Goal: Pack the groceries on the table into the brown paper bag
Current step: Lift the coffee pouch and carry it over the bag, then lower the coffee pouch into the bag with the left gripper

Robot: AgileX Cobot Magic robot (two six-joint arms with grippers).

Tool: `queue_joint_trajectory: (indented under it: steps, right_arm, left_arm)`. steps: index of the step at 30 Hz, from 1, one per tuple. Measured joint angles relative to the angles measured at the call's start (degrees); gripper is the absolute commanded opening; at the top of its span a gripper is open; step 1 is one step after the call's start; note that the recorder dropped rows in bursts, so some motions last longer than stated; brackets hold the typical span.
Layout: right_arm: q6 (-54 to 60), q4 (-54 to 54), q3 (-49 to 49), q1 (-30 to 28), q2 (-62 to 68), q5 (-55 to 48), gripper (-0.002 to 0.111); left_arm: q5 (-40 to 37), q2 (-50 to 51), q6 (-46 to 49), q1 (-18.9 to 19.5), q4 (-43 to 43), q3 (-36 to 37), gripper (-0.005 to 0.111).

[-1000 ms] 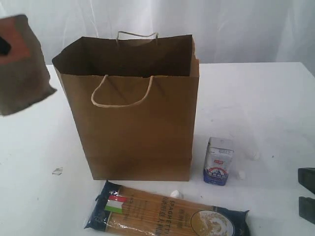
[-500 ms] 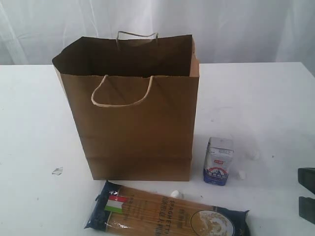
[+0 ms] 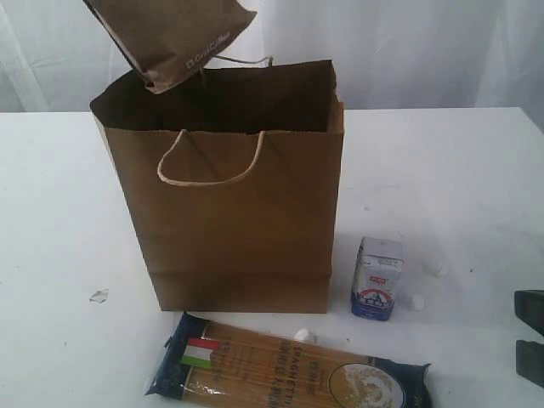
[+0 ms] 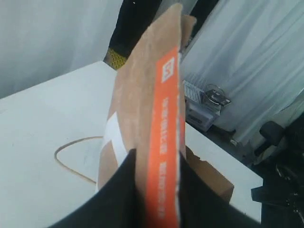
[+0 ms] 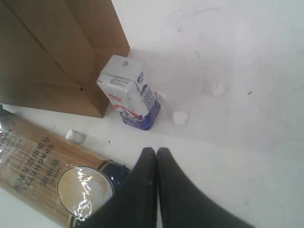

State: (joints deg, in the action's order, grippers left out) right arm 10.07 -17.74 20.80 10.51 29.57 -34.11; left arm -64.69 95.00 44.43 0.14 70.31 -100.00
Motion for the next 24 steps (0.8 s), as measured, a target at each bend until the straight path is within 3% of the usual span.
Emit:
queue_joint_trajectory:
  steps: [13,19,24]
  right_arm:
    - [0.00,0.00,0.00,0.00,0.00,0.00,0.000]
    - [0.00,0.00,0.00,0.00,0.00,0.00,0.000]
    - [0.00,0.23,0.00,0.00,0.00,0.00,0.000]
  left_arm:
    - [0.09,-0.89,0.96,0.00,-1.04,5.73,0.000]
    - [0.09,-0.91,5.32,0.00,-0.39,8.74,0.000]
    - [0.09,-0.91,12.59,0.00,5.44,8.89,0.000]
